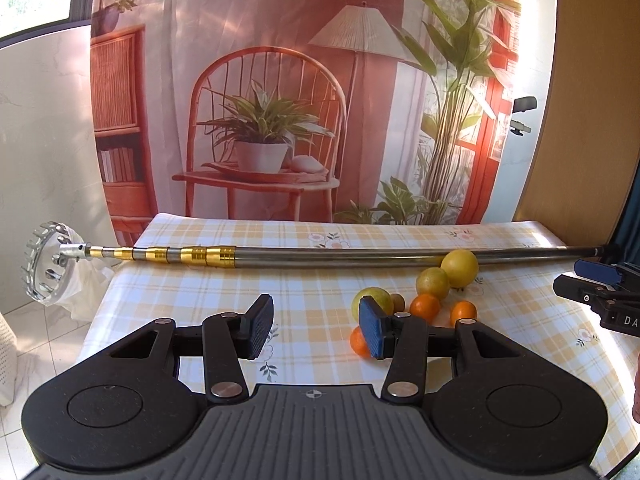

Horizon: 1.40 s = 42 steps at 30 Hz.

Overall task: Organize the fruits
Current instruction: 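Withdraw both open tools from the plate back toward the fruit group, then close left tool on a tangerine while right tool grasps a yellow-green citrus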

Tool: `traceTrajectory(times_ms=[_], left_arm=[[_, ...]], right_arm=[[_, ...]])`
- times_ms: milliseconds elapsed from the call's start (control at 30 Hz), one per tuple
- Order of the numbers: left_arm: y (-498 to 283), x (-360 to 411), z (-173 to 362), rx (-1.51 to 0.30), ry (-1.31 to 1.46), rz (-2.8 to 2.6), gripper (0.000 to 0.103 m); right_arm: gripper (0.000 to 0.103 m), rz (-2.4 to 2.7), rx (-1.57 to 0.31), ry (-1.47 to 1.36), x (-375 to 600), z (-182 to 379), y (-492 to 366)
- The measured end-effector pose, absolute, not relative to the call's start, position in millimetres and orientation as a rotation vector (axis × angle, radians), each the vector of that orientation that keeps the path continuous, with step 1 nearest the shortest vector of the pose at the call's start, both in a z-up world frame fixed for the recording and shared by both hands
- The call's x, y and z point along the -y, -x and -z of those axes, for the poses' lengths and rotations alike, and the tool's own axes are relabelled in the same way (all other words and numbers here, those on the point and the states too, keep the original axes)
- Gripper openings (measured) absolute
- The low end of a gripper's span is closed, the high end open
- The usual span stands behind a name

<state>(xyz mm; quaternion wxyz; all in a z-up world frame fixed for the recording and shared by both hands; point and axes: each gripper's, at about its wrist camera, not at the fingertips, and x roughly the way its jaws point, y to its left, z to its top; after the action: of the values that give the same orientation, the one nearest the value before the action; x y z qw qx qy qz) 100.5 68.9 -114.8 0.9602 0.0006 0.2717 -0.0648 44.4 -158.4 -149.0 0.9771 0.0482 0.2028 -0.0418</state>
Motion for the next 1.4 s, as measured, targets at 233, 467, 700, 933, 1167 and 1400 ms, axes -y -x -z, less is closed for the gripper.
traceTrajectory(times_ms=[233,467,700,933,1167,1400], left_arm=[[-129,-66,108,-0.552,0.008,0.180,0.050],[-160,-34,151,-0.652,-0.200,0.319,0.050],[-186,-27,196,-0.778,-0.218,0.381,0.050],[-205,-26,215,-0.827,-0.195,0.389,0.050],[-213,-20,223,-0.833,-0.221,0.408,0.047],[-206,-22,219,-0.783,-0.226,0.362,0.039]], right_arm=[[0.062,0.081,-0.419,-0.128,173,147,-67],[0.062,0.068,-0.468,-0.134,177,159,-86],[0.062,0.078,-0.503,-0.202,189,172,-97],[0.062,0.078,-0.519,-0.216,194,178,-102],[0.062,0.076,-0.531,-0.226,194,182,-106],[0.061,0.037,-0.546,-0.236,197,188,-115]])
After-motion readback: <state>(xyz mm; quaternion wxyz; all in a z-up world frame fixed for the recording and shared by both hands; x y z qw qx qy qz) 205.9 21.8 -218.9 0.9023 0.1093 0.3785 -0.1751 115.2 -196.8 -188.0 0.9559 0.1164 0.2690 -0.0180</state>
